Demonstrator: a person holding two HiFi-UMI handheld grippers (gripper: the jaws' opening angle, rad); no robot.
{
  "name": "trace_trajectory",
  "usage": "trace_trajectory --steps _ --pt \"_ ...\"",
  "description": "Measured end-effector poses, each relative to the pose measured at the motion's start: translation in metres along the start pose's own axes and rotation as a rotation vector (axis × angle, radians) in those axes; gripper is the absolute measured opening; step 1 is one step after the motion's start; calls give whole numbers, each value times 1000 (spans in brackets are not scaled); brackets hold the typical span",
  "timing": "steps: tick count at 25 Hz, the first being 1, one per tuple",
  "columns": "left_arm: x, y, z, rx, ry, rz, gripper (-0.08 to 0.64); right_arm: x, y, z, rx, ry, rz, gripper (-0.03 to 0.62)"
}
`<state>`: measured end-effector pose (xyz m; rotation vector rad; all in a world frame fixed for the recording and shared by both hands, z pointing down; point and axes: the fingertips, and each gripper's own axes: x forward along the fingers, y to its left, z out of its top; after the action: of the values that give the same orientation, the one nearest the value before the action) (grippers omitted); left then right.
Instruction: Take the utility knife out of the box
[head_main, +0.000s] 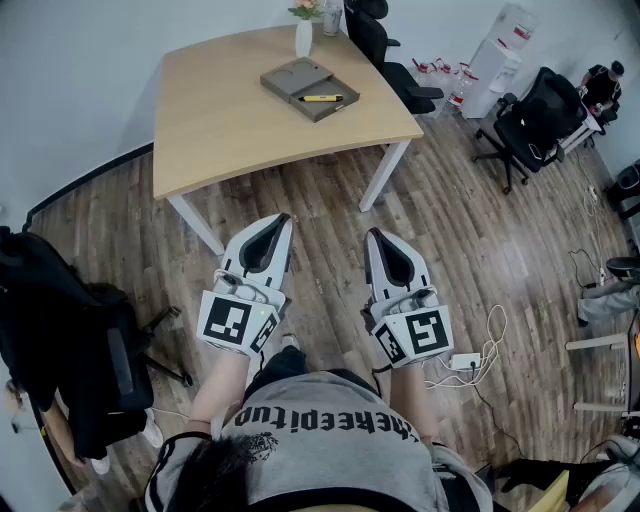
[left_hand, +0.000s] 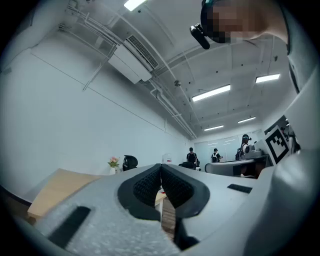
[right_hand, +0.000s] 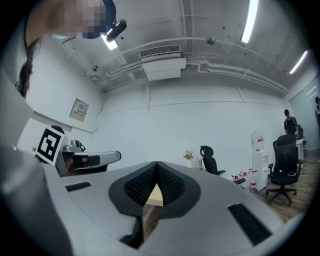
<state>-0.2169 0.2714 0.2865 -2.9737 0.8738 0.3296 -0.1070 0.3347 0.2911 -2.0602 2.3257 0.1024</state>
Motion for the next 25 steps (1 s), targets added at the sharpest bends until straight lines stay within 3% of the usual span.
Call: trace_trajectory --steps 12,25 --pt "9 28 -1 -24 -14 -19 18 27 7 -5 3 -1 -13 6" --pt "20 69 -8 -21 -17 -66 18 54 5 -10 9 -36 -113 6"
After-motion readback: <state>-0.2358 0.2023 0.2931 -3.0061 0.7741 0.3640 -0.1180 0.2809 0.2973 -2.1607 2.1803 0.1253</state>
